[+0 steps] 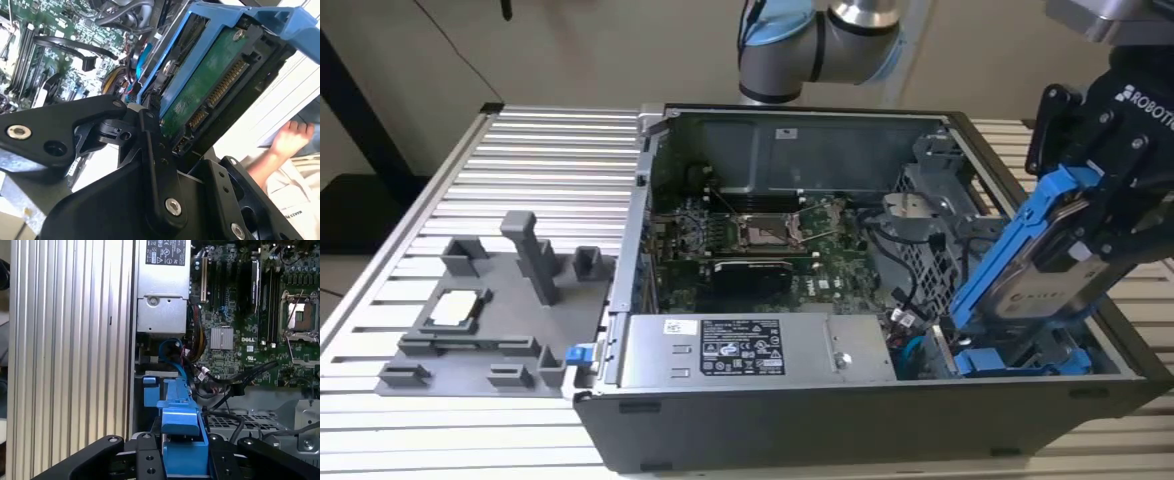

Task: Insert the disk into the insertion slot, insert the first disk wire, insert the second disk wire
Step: 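Insert the disk into the insertion slot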

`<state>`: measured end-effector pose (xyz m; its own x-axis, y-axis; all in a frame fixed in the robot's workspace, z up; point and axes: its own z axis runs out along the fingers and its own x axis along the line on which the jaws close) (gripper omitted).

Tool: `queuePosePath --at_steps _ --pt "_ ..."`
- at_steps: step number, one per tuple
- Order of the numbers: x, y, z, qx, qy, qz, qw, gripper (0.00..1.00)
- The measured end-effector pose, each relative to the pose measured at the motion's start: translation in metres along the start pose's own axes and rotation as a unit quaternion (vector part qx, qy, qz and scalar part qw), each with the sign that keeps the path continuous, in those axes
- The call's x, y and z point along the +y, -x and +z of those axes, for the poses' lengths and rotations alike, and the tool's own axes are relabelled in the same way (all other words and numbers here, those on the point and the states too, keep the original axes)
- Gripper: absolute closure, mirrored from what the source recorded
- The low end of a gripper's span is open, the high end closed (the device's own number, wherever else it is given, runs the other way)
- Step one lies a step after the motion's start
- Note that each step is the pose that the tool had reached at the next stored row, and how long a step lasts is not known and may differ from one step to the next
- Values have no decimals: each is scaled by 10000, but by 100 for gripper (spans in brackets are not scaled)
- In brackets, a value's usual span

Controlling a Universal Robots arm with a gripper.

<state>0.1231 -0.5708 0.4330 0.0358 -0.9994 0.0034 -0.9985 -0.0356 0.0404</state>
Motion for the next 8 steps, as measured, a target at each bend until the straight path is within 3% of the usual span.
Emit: queuePosePath --at_steps 8 --pt "-8 -30 142 2 0 -68 10000 67"
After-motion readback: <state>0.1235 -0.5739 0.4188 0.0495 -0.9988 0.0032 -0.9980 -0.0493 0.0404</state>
